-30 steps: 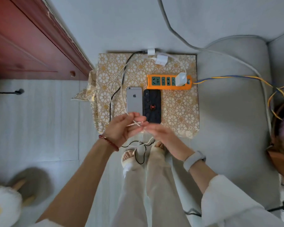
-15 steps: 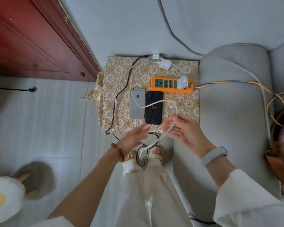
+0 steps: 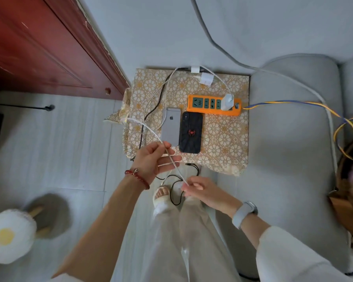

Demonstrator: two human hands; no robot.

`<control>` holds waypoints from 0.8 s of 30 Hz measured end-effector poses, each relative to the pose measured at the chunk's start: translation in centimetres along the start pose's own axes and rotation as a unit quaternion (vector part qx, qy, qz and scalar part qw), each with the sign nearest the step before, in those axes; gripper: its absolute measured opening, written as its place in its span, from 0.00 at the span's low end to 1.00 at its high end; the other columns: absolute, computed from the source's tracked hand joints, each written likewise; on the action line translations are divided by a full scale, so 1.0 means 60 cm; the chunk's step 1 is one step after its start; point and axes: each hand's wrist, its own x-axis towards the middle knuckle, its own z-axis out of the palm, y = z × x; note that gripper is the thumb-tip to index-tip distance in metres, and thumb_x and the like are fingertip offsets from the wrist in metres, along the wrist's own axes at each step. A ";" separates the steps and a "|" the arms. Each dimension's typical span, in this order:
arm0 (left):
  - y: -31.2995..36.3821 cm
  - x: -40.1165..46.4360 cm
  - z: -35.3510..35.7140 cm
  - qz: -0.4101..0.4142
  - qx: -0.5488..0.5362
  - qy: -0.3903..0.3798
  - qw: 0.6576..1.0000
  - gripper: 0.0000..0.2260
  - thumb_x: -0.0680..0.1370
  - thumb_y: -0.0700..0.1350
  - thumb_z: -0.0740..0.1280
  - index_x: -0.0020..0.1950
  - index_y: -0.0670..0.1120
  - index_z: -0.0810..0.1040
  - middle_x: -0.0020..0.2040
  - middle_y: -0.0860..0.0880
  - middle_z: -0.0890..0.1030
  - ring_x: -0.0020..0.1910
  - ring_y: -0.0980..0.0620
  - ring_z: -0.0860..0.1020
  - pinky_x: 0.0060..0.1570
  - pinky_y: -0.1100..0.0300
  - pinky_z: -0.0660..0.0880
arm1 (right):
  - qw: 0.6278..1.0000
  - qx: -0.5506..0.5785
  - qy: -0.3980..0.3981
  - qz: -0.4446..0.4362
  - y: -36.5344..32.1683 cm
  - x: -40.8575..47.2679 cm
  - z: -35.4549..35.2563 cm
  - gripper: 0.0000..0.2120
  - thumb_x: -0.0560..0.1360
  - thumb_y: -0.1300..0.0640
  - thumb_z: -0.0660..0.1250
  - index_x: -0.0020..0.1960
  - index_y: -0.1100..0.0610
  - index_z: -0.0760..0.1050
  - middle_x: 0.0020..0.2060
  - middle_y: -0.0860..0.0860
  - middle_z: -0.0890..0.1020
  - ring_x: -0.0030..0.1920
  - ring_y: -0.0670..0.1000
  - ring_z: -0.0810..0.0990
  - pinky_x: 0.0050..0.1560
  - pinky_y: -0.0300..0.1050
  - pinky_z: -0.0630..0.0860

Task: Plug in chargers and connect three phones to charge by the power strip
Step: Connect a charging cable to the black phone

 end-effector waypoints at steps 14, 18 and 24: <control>-0.121 -0.016 0.037 -0.012 0.384 -0.139 0.913 0.26 0.78 0.43 0.60 0.73 0.50 0.52 0.74 0.49 0.59 0.73 0.47 0.57 0.69 0.53 0.59 | 0.927 0.333 0.171 0.041 -0.060 -0.006 -0.124 0.12 0.80 0.57 0.56 0.42 0.62 0.71 0.35 0.59 0.80 0.42 0.60 0.84 0.41 0.49 0.83; -0.141 -0.012 0.062 0.034 0.448 -0.123 0.885 0.23 0.77 0.43 0.61 0.71 0.49 0.59 0.66 0.48 0.71 0.65 0.49 0.69 0.65 0.55 0.65 | 0.903 0.393 0.172 0.006 -0.087 -0.003 -0.134 0.13 0.80 0.57 0.56 0.40 0.61 0.71 0.29 0.56 0.81 0.37 0.57 0.85 0.36 0.47 0.83; -0.091 -0.005 0.075 0.081 0.289 0.010 0.954 0.10 0.78 0.39 0.59 0.40 0.45 0.77 0.41 0.40 0.80 0.41 0.47 0.82 0.46 0.55 0.80 | 0.925 0.280 0.256 0.035 -0.058 -0.007 -0.137 0.20 0.79 0.47 0.54 0.45 0.61 0.76 0.40 0.55 0.83 0.42 0.52 0.83 0.50 0.47 0.80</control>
